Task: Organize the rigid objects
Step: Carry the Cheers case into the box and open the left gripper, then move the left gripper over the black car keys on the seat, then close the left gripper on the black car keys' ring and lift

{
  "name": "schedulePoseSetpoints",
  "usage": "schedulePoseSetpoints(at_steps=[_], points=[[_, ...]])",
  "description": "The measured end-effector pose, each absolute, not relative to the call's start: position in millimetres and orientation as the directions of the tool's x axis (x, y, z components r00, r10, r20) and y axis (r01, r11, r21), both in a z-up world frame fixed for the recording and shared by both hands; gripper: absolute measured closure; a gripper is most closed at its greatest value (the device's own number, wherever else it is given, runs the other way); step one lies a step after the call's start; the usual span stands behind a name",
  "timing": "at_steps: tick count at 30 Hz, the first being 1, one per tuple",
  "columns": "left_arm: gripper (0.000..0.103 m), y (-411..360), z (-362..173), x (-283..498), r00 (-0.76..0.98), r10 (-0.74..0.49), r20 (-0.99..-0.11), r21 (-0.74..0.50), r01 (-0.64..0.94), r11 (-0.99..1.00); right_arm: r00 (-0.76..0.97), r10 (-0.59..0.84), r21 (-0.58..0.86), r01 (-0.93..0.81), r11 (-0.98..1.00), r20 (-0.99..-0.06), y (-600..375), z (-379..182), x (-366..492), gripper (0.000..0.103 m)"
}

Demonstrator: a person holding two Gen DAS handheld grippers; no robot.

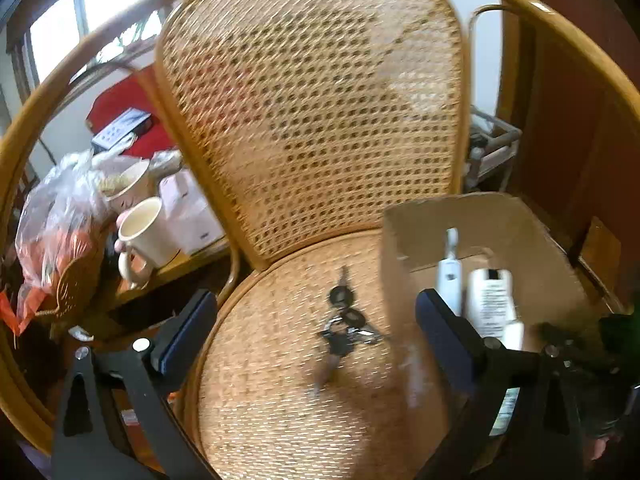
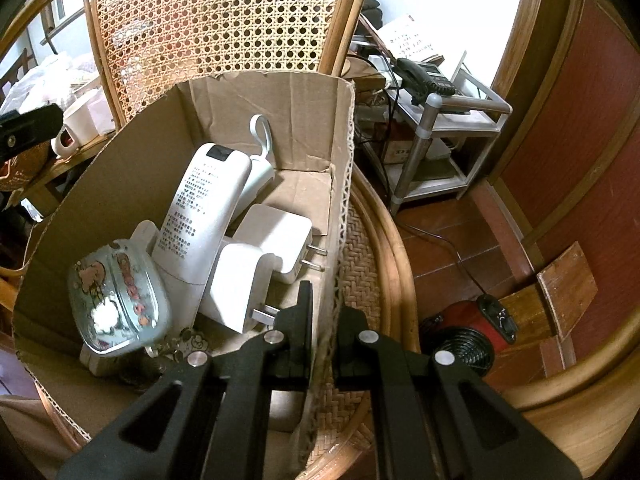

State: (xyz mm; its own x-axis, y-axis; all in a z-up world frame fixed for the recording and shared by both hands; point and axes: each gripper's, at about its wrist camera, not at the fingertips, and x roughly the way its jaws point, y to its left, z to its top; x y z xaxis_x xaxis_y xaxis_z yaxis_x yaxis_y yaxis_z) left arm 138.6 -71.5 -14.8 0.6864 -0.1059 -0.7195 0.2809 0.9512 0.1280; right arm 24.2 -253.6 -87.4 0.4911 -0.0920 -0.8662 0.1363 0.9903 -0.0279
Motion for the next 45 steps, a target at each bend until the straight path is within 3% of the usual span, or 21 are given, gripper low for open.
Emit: schedulePoseSetpoints(at_steps=[5,16,29,33,35,37,38,39,45], points=[[0.004,-42,-36,159,0.64,-0.106,-0.761,0.06,0.232,0.971,0.491,-0.092,-0.027,0.137,0.99,-0.866,-254,-87,24,0.094],[0.004,-15,-100,198,0.472,-0.265,-0.841,-0.162,0.248,0.955,0.491,-0.096,-0.03,0.14,0.99,-0.866,-254,-88,25,0.094],[0.004,-41,-146,219,0.368,-0.282,-0.886,-0.175,0.299,0.938,0.491,-0.096,-0.03,0.141,0.99,-0.866,-254,-88,25,0.094],[0.006,-54,-157,223,0.375,-0.25,-0.893,-0.128,0.32,0.939,0.491,-0.096,-0.03,0.141,0.99,-0.866,-254,-88,25,0.094],[0.013,-66,-159,217,0.417,-0.234,-0.878,-0.075,0.363,0.929,0.491,-0.096,-0.029,0.141,0.99,-0.866,-254,-88,25,0.094],[0.049,-73,-159,214,0.436,-0.247,-0.865,-0.072,0.379,0.923,0.491,-0.096,-0.03,0.141,0.99,-0.866,-254,-88,25,0.094],[0.059,-77,-158,213,0.438,-0.238,-0.867,-0.059,0.385,0.921,0.491,-0.096,-0.03,0.141,0.99,-0.866,-254,-88,25,0.094],[0.074,-81,-158,211,0.444,-0.22,-0.869,-0.035,0.387,0.921,0.491,-0.096,-0.03,0.141,0.989,-0.866,-254,-88,25,0.094],[0.076,-79,-153,205,0.391,-0.249,-0.886,-0.085,0.391,0.917,0.491,-0.096,-0.03,0.141,0.99,-0.866,-253,-88,25,0.094]])
